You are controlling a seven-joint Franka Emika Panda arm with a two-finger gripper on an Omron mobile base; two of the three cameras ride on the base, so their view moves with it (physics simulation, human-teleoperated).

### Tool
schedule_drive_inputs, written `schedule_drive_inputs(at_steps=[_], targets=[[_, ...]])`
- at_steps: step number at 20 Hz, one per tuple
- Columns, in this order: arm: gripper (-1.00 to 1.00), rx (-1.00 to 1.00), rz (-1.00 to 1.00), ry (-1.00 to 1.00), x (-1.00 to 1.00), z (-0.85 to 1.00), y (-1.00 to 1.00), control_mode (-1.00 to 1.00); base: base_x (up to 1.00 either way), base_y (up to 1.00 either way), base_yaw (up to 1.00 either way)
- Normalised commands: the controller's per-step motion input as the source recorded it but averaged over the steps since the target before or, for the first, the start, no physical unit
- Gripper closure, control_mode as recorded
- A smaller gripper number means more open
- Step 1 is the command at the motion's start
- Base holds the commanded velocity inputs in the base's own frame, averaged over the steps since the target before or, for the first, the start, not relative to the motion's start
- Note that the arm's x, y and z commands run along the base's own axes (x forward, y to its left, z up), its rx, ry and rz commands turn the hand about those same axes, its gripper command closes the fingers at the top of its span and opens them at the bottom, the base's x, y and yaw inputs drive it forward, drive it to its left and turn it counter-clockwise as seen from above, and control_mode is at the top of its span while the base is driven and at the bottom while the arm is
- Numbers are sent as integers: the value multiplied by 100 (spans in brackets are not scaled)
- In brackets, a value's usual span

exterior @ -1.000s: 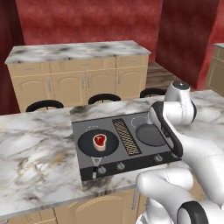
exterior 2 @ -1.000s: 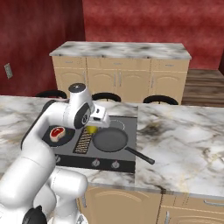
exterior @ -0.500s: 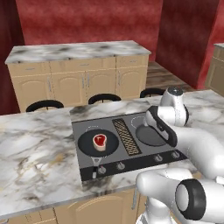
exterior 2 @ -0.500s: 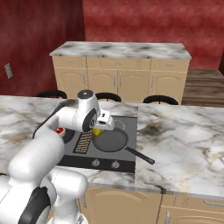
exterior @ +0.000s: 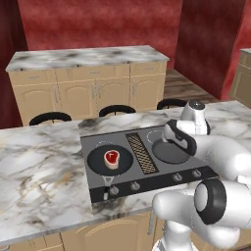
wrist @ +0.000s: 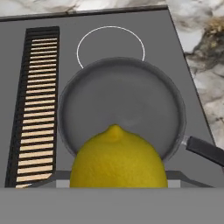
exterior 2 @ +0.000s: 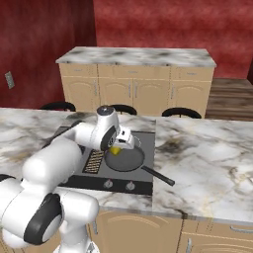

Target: Place both pans onto different burners. Then place the lemon and the steak on different pans.

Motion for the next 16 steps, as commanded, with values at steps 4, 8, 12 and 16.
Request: schedule_drive_inputs(at_steps=[4, 8, 12, 16], targets=[[100, 0, 0, 0, 12, -35, -3, -100, 0, 0, 0], [100, 0, 0, -1, 11, -32, 0, -100, 0, 0, 0], [100, 0, 0, 0, 14, -29, -4, -100, 0, 0, 0], [100, 0, 0, 0, 15, -27, 0, -100, 0, 0, 0]])
